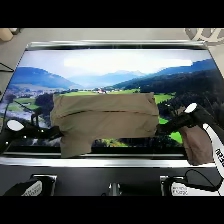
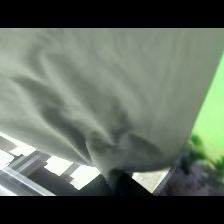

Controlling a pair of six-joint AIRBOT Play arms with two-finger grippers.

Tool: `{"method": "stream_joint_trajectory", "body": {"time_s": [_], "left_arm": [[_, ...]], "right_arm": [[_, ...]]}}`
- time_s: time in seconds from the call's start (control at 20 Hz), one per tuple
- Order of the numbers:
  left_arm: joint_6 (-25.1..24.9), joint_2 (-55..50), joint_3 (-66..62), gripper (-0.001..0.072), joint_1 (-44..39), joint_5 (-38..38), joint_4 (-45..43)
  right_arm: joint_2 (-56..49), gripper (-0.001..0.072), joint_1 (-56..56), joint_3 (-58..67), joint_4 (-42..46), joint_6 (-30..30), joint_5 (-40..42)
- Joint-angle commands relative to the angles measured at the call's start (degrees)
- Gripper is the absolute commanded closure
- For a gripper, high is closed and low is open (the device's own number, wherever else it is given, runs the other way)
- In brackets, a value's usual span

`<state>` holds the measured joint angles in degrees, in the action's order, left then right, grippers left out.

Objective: Fold the shirts.

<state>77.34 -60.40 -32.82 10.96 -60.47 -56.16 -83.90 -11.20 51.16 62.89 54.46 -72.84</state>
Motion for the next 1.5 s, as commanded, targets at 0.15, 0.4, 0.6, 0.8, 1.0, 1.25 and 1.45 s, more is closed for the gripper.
{"method": "stream_joint_trajectory", "body": {"time_s": [0.15, 0.4, 0.6, 0.8, 1.0, 1.25, 1.45], "left_arm": [[-0.2, -0.5, -19.0, 0.0681, 0.0, -0.9, -0.9], [0.7, -14.2, -33.2, 0.0680, -0.1, 2.9, -0.7], [4.4, -28.5, -41.4, 0.0679, -0.1, 2.2, -0.2], [7.1, -36.1, -42.5, 0.0512, 0.0, 1.0, 3.6], [4.3, -34.4, -44.9, 0.0257, 1.6, -2.6, 3.7], [0.8, -26.7, -46.3, 0.0281, -1.4, -4.2, 3.7], [0.6, -23.3, -46.3, 0.0282, -7.8, -3.9, 3.7]], "right_arm": [[0.4, 0.0693, 0.1, 18.9, -0.3, -3.1, -3.1], [-10.5, 0.0693, 4.1, 36.0, 1.0, -0.9, 6.4], [-20.6, 0.0691, 7.2, 40.8, 1.2, 4.9, 10.2], [-24.3, 0.0557, 7.5, 40.8, 0.7, 6.3, 7.6], [-20.8, 0.0016, 3.9, 41.1, 1.9, 0.5, 6.0], [-24.0, 0.0012, -1.9, 41.0, -7.3, 4.4, 2.6], [-27.6, 0.0012, 0.9, 41.0, -12.7, 4.5, 2.4]]}}
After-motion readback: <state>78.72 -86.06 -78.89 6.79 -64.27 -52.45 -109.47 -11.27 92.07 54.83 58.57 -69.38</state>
